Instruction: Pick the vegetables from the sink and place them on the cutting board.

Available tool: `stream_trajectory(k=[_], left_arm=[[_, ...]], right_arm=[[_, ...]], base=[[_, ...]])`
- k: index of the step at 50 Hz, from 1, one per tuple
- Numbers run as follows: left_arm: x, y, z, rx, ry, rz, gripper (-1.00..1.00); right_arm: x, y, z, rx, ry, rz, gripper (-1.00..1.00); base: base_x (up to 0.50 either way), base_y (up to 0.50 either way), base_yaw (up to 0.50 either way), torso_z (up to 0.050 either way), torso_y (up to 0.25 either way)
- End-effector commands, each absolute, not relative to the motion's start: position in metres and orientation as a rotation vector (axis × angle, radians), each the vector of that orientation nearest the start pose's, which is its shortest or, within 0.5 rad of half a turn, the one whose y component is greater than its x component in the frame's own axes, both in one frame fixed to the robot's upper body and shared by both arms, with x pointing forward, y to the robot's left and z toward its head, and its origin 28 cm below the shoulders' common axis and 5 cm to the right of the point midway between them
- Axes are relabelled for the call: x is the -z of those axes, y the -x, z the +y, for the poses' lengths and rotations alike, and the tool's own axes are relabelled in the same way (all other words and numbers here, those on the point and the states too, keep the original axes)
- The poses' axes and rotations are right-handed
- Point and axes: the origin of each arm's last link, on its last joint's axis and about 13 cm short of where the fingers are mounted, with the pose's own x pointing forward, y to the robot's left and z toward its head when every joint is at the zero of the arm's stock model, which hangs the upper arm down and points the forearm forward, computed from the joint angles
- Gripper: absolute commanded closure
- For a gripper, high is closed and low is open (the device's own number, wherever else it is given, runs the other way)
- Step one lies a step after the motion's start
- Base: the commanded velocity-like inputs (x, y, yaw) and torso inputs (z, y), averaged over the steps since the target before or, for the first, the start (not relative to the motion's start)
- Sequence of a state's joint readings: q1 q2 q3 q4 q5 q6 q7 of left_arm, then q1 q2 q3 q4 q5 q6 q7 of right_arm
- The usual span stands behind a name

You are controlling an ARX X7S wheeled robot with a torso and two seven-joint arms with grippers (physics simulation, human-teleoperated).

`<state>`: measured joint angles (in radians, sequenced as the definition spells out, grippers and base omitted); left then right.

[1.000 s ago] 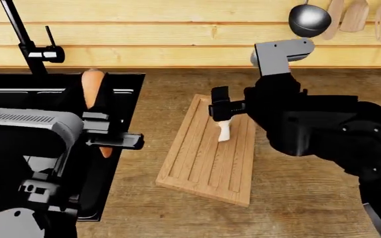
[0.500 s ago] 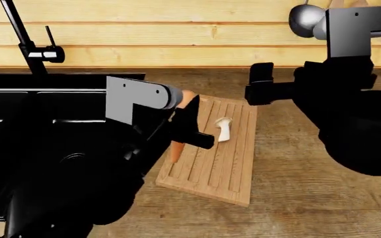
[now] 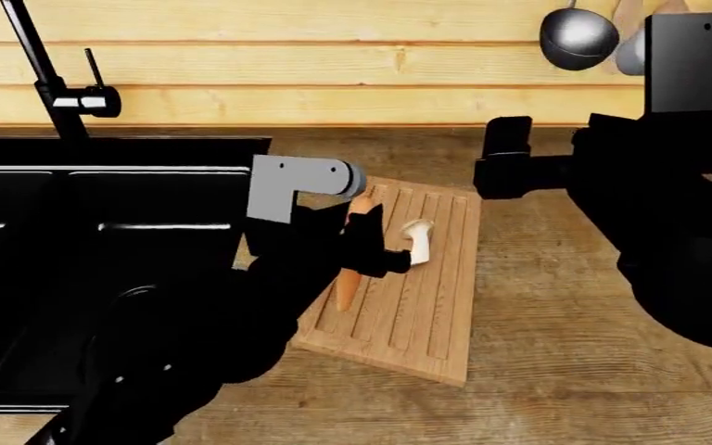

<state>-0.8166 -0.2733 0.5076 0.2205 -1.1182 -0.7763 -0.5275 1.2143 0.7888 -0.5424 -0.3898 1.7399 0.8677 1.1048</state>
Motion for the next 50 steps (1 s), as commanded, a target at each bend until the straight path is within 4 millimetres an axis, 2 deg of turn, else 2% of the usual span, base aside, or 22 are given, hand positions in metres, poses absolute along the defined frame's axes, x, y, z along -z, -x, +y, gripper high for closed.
stream_trajectory(k=[1,15,16,41,45,50], left_arm=[[-0.186,-0.285,0.137,0.453,0.182,0.220,1.00],[-0.181,-0.284,0.137,0.455,0.170,0.223,1.00],[-0.181,-0.284,0.137,0.455,0.168,0.223,-1.00],[-0.188,-0.280,0.139,0.449,0.170,0.194,-1.00],[-0.225,-0.266,0.147,0.428,0.192,0.041,-1.00],[-0.247,-0.253,0.157,0.403,0.200,-0.082,-1.00]], right_arm=[[-0.301,-0.238,-0.120,-0.043,0.018,0.107,-1.00],[-0.298,-0.240,-0.119,-0.046,0.016,0.118,-1.00],[-0.297,-0.241,-0.119,-0.045,0.014,0.119,-1.00],[-0.296,-0.241,-0.119,-0.049,0.012,0.124,-1.00],[-0.298,-0.239,-0.121,-0.044,0.003,0.111,-1.00],[-0.301,-0.232,-0.125,-0.043,-0.013,0.080,-1.00]], base=[[0.00,0.00,0.00,0.000,0.000],[0.00,0.00,0.00,0.000,0.000],[0.00,0.00,0.00,0.000,0.000],[0.00,0.00,0.00,0.000,0.000],[0.00,0.00,0.00,0.000,0.000],[0.00,0.00,0.00,0.000,0.000]])
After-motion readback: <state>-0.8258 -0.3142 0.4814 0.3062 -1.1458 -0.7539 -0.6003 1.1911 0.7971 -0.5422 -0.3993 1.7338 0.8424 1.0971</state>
